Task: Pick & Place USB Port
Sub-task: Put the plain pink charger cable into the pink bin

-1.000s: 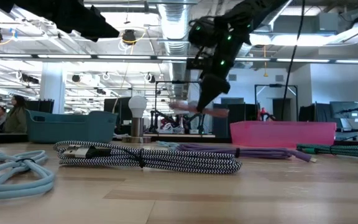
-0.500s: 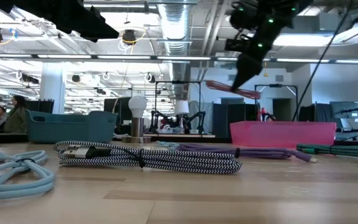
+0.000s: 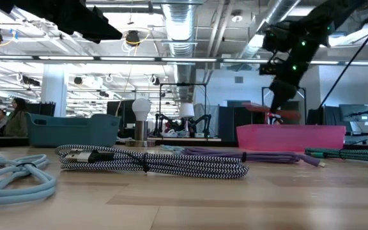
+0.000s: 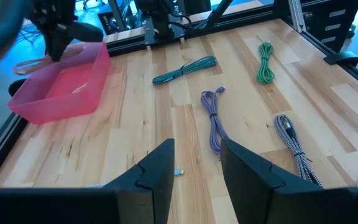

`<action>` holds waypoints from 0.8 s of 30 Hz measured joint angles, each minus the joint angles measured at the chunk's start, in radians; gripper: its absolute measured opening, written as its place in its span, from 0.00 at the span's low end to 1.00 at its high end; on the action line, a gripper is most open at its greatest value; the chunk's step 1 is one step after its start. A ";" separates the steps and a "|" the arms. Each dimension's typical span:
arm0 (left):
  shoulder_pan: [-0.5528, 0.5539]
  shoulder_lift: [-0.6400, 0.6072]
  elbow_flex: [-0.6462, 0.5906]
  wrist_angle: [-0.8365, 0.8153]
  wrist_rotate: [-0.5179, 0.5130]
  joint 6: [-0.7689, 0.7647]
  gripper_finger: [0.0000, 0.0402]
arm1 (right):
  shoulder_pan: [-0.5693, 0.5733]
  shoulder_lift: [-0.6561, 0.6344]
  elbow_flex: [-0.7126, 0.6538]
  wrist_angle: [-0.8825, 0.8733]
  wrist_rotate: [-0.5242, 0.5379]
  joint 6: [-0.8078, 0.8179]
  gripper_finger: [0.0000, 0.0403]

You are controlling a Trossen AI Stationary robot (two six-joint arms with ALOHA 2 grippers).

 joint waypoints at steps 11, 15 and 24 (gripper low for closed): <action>0.000 0.000 0.000 0.000 0.000 0.000 0.33 | -0.082 0.022 -0.087 0.063 -0.053 0.027 0.00; 0.000 0.000 0.000 0.000 0.000 0.000 0.33 | -0.086 0.022 -0.087 0.068 -0.054 0.026 0.00; 0.000 0.000 0.000 0.000 0.000 0.000 0.33 | -0.086 0.022 -0.087 0.069 -0.053 0.026 0.00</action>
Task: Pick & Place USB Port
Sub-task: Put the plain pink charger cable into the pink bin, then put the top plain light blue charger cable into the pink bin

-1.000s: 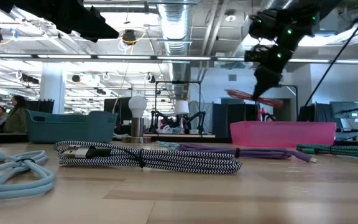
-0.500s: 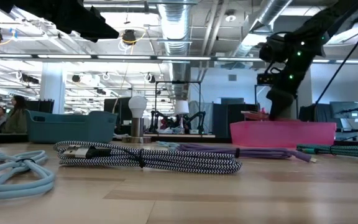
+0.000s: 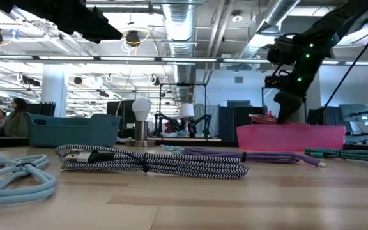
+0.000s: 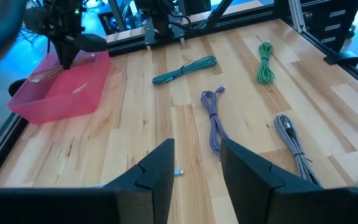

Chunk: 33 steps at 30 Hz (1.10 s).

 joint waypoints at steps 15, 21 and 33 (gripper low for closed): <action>0.000 0.000 0.000 0.000 0.000 0.000 0.33 | 0.000 0.000 0.000 -0.042 0.000 0.050 0.12; 0.000 0.000 0.000 0.000 0.000 0.000 0.33 | 0.013 -0.003 0.003 -0.034 0.002 0.034 0.20; 0.000 0.000 0.000 0.000 0.000 0.000 0.33 | 0.216 -0.010 0.222 -0.018 -0.296 0.136 0.17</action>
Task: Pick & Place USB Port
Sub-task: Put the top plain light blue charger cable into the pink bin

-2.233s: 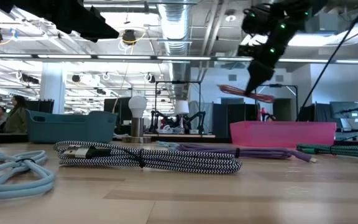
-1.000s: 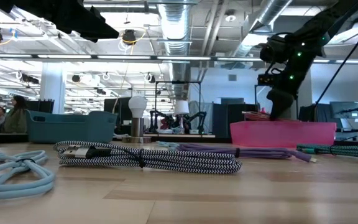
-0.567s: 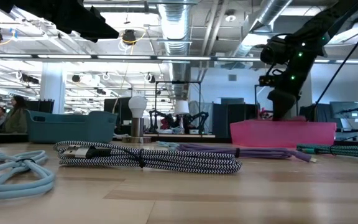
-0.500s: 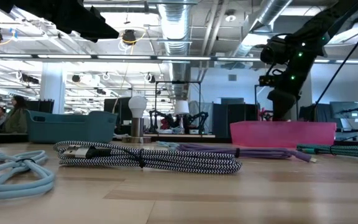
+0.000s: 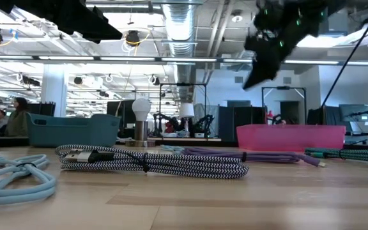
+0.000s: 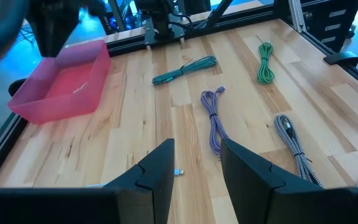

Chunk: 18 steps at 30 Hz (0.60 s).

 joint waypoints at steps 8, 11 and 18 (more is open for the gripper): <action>0.000 0.000 0.000 0.000 0.000 0.000 0.33 | 0.177 -0.001 0.082 0.071 -0.048 0.062 0.18; 0.000 0.000 0.000 0.000 0.000 0.000 0.33 | 0.231 -0.001 0.086 0.089 -0.049 0.100 0.18; 0.000 0.000 0.000 0.000 0.000 0.000 0.33 | 0.328 0.009 0.086 0.110 -0.050 0.107 0.18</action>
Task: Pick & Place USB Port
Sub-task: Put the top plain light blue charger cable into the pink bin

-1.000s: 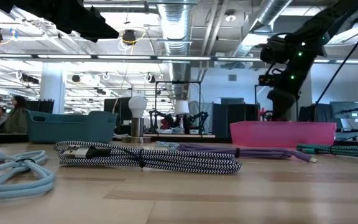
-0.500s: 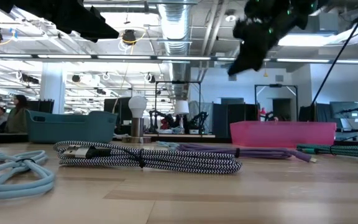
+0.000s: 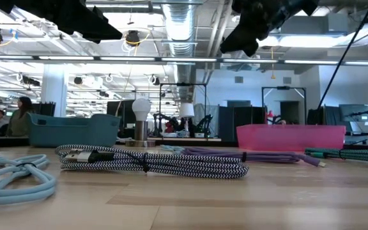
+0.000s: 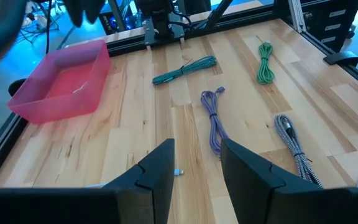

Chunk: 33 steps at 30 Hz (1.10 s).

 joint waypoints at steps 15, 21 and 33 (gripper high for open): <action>0.000 0.000 0.000 0.000 0.000 0.000 0.33 | 0.083 0.000 0.000 -0.018 0.006 0.079 0.18; 0.000 0.000 0.000 0.000 0.000 0.000 0.33 | 0.083 0.000 0.000 -0.029 0.005 0.079 0.18; 0.000 0.000 0.000 0.000 0.000 0.000 0.33 | 0.083 0.000 0.000 -0.026 -0.066 0.101 0.18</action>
